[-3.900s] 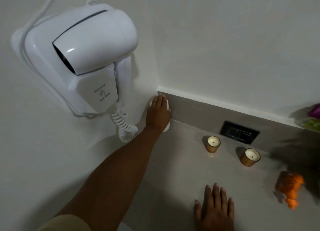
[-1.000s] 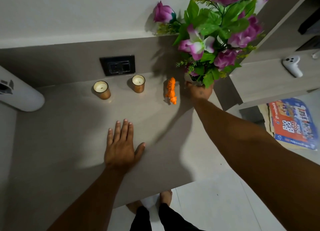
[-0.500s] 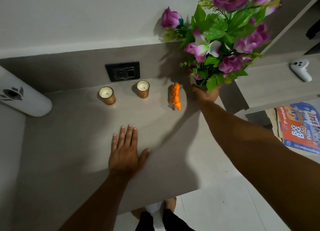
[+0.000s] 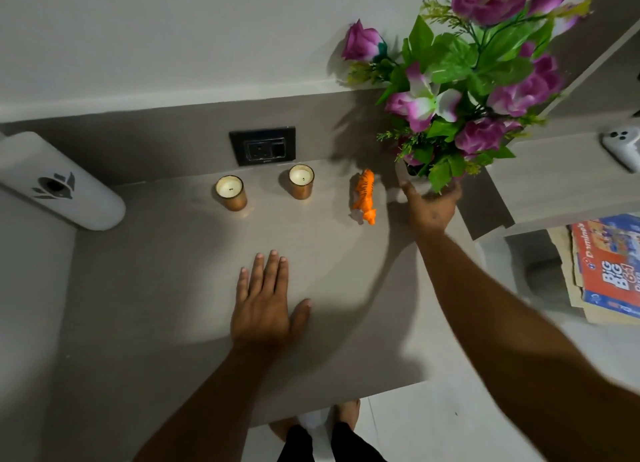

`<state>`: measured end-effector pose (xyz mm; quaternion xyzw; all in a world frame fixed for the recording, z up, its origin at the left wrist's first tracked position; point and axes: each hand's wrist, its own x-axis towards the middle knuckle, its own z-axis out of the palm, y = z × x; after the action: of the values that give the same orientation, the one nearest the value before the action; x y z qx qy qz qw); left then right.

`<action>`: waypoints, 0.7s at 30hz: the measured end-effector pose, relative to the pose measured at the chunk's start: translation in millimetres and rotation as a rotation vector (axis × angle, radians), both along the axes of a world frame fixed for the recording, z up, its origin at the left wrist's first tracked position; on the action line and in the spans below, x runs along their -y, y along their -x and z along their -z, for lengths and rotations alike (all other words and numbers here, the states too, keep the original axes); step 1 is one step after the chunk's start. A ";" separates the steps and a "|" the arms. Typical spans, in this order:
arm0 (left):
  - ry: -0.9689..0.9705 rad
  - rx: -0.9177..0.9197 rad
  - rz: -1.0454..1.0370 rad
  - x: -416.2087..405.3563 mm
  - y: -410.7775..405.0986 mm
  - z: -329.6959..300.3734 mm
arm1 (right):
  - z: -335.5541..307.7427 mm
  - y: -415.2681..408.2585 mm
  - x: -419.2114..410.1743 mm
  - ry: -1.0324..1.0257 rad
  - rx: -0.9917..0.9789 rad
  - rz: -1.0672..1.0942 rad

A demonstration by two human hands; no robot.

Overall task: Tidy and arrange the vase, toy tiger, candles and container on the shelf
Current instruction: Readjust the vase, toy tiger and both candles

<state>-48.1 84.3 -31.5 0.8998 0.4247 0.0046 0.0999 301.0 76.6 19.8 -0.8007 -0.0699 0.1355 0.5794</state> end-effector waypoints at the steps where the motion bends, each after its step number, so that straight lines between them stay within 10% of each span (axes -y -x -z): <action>1: 0.001 -0.005 -0.003 0.1 -0.5 -0.8 | 3.1 13.7 6.9 -0.025 0.018 -0.011; 9: 0.025 -0.056 -0.009 -1.7 -3.1 -7.3 | 3.7 84.9 5.5 0.203 0.422 -0.562; 21: 0.028 -0.053 -0.020 -0.9 -3.2 -3.4 | -3.1 87.6 -13.9 0.371 0.299 -0.512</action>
<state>-44.8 85.2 -28.0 0.8937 0.4364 -0.0241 0.1012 213.4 90.5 22.8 -0.8598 -0.3266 0.1683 0.3545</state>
